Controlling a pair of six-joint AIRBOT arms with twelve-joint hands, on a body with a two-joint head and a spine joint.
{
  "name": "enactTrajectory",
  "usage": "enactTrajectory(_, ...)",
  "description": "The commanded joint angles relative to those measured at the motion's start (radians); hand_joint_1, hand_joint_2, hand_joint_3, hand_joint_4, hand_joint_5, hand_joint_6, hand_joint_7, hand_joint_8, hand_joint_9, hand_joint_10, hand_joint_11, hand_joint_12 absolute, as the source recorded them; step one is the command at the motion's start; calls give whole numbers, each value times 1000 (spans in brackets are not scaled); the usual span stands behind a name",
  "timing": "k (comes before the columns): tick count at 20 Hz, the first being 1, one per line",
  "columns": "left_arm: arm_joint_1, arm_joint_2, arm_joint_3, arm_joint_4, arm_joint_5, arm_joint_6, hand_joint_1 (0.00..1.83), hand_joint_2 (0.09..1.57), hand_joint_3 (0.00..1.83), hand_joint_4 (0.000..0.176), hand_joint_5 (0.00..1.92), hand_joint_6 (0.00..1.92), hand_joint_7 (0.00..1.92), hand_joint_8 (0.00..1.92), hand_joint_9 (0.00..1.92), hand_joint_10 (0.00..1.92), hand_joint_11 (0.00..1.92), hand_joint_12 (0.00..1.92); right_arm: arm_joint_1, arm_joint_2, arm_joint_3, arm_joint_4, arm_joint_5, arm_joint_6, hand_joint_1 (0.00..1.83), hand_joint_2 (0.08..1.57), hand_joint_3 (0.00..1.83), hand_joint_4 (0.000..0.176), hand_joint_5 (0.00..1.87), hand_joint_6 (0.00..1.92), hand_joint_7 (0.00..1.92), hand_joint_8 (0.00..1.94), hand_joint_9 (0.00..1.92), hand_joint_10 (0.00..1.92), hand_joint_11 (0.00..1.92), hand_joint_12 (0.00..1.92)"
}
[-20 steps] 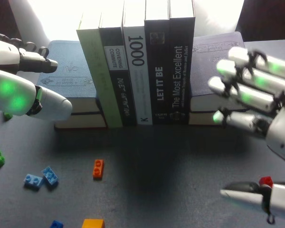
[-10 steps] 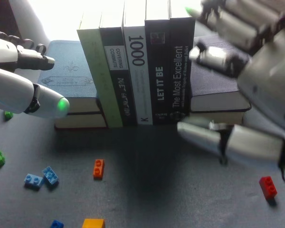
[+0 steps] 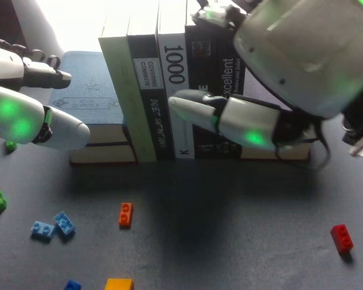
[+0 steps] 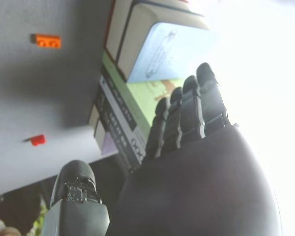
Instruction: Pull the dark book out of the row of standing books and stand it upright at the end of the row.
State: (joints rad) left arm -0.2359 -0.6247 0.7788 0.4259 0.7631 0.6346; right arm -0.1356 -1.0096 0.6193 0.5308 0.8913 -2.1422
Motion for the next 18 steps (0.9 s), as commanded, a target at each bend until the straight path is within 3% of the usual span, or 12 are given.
enactTrajectory(1,-15,9,1,30,-77,1,0,1105,5,0,0,0,0,0,0,0,0,136,19,-3,8,-55,90,-9,0,1110,2,0,693,3,187,8,6,2,0,0)
enactTrajectory(10,-13,9,2,29,-83,-4,0,1109,2,0,0,0,0,0,0,0,2,24,45,-89,109,-55,88,-15,0,1119,3,0,678,9,192,5,30,10,0,0)
enactTrajectory(18,-13,9,0,29,-79,-4,0,1127,3,0,0,0,0,0,0,0,0,108,40,-101,142,-55,98,-18,0,1117,1,0,675,6,202,6,19,5,0,0)
